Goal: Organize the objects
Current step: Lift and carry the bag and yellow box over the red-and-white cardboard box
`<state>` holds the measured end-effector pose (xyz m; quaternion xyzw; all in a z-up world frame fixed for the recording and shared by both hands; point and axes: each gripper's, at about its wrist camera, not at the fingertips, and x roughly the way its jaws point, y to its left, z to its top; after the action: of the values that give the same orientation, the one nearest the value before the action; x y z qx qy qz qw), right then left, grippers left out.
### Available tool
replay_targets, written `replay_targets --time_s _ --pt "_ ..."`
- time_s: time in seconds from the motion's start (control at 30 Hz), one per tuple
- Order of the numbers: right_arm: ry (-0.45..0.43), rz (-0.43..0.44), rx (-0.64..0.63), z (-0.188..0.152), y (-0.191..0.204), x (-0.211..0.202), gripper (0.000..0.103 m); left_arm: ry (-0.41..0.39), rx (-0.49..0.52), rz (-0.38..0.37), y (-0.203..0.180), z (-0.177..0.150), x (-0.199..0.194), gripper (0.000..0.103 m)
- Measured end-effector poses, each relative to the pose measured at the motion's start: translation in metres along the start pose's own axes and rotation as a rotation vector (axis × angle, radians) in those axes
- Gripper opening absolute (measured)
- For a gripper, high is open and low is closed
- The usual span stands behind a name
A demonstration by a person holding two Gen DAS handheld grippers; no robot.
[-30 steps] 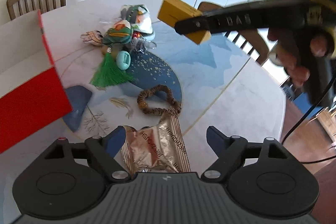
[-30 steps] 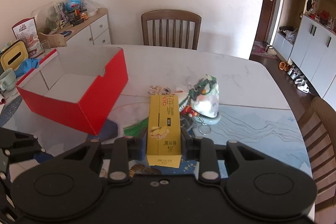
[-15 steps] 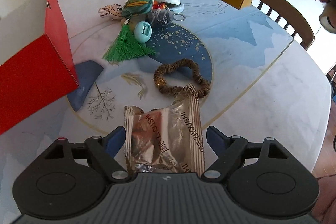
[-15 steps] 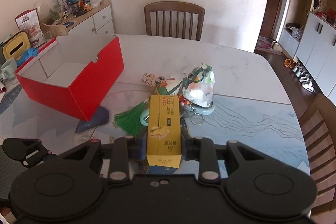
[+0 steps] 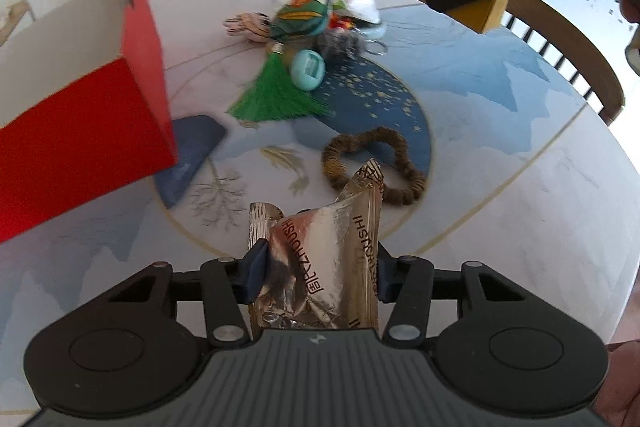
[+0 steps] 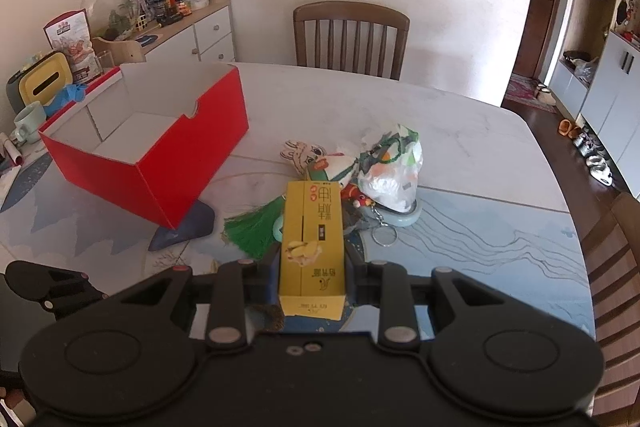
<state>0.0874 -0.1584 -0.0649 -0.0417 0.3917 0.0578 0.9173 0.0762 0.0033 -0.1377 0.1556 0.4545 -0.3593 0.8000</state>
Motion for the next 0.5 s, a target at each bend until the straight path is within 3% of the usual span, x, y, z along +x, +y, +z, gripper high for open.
replay_targets --time_s 0.5 --pt "-0.02 0.069 -0.048 0.034 0.029 0.004 0.029 -0.116 -0.109 -0.043 0.062 0.031 -0.061 0.048"
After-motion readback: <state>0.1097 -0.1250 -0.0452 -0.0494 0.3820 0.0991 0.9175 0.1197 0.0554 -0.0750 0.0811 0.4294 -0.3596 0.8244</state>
